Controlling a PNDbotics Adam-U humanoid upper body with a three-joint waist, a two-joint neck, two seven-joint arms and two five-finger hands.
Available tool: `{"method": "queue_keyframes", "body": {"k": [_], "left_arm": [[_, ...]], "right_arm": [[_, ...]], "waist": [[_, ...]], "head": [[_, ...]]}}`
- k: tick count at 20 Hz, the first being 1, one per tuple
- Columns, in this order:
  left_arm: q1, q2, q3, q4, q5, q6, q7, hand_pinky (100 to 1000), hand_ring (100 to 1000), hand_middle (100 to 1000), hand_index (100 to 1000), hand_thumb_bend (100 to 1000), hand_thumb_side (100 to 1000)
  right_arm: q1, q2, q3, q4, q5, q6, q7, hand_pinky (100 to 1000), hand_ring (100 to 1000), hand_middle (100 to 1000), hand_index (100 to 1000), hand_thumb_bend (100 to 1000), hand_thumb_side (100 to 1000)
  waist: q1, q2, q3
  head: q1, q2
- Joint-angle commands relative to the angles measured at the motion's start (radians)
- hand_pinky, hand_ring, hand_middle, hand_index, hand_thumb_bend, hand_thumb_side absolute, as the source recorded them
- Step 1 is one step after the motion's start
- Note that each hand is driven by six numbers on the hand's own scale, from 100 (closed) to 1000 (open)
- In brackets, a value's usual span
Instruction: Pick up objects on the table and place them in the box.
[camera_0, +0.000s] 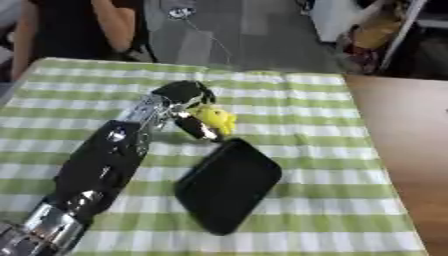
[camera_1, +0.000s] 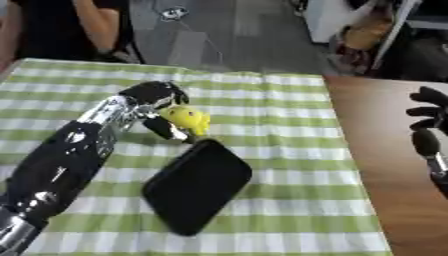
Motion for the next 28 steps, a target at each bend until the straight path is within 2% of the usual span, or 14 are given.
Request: {"method": "queue_keyframes", "body": {"k": [1, 14, 18, 22, 23, 24, 25, 26, 27, 28], "left_arm": [[-0.032, 0.006, 0.011, -0.007, -0.017, -0.001, 0.014, 553, 615, 661, 819, 721, 578], [-0.032, -0.008, 0.007, 0.018, -0.065, -0.012, 0.02, 553, 609, 651, 800, 705, 558], [-0.028, -0.014, 0.008, 0.027, -0.077, -0.014, 0.024, 530, 563, 619, 774, 663, 546], [-0.024, -0.014, 0.011, 0.032, -0.093, -0.009, 0.041, 450, 504, 583, 739, 568, 521], [-0.023, -0.014, 0.012, 0.034, -0.097, -0.007, 0.046, 422, 469, 570, 726, 504, 504], [-0.021, -0.013, 0.013, 0.036, -0.102, -0.005, 0.052, 415, 465, 569, 725, 494, 502], [-0.02, -0.013, 0.014, 0.038, -0.106, -0.003, 0.058, 350, 432, 556, 713, 412, 492], [-0.019, -0.013, 0.016, 0.04, -0.108, -0.001, 0.065, 341, 427, 554, 711, 403, 492], [-0.019, -0.012, 0.018, 0.042, -0.109, 0.002, 0.072, 303, 400, 537, 695, 333, 494], [-0.019, -0.011, 0.02, 0.044, -0.11, 0.005, 0.08, 296, 395, 535, 692, 322, 495]], "right_arm": [[-0.017, -0.012, -0.003, -0.013, -0.005, 0.0, 0.002, 593, 705, 781, 912, 646, 999], [-0.024, -0.007, 0.0, -0.015, -0.012, -0.003, 0.007, 592, 705, 781, 912, 647, 995], [-0.025, -0.006, 0.0, -0.015, -0.013, -0.003, 0.007, 592, 705, 781, 912, 646, 996], [-0.025, -0.005, 0.0, -0.015, -0.014, -0.003, 0.008, 593, 705, 781, 912, 648, 997], [-0.025, -0.005, -0.001, -0.015, -0.014, -0.003, 0.008, 593, 705, 781, 912, 647, 995], [-0.025, -0.005, -0.001, -0.015, -0.014, -0.003, 0.008, 593, 705, 781, 912, 647, 995], [-0.025, -0.005, -0.001, -0.015, -0.014, -0.003, 0.008, 593, 705, 781, 912, 647, 993], [-0.025, -0.005, -0.001, -0.015, -0.014, -0.003, 0.008, 593, 705, 781, 912, 647, 993], [-0.025, -0.005, -0.001, -0.015, -0.014, -0.003, 0.008, 593, 705, 781, 912, 648, 992], [-0.025, -0.005, -0.001, -0.015, -0.014, -0.004, 0.008, 593, 705, 782, 912, 648, 992]], "waist": [[-0.001, -0.01, -0.004], [-0.006, 0.001, -0.017], [-0.006, 0.003, -0.019], [-0.007, 0.005, -0.02], [-0.008, 0.005, -0.02], [-0.008, 0.006, -0.02], [-0.008, 0.006, -0.019], [-0.008, 0.006, -0.019], [-0.008, 0.006, -0.018], [-0.008, 0.006, -0.018]], "head": [[0.007, -0.01], [0.012, -0.018], [0.012, -0.016], [0.013, -0.017], [0.013, -0.017], [0.013, -0.017], [0.013, -0.017], [0.013, -0.017], [0.013, -0.017], [0.013, -0.016]]}}
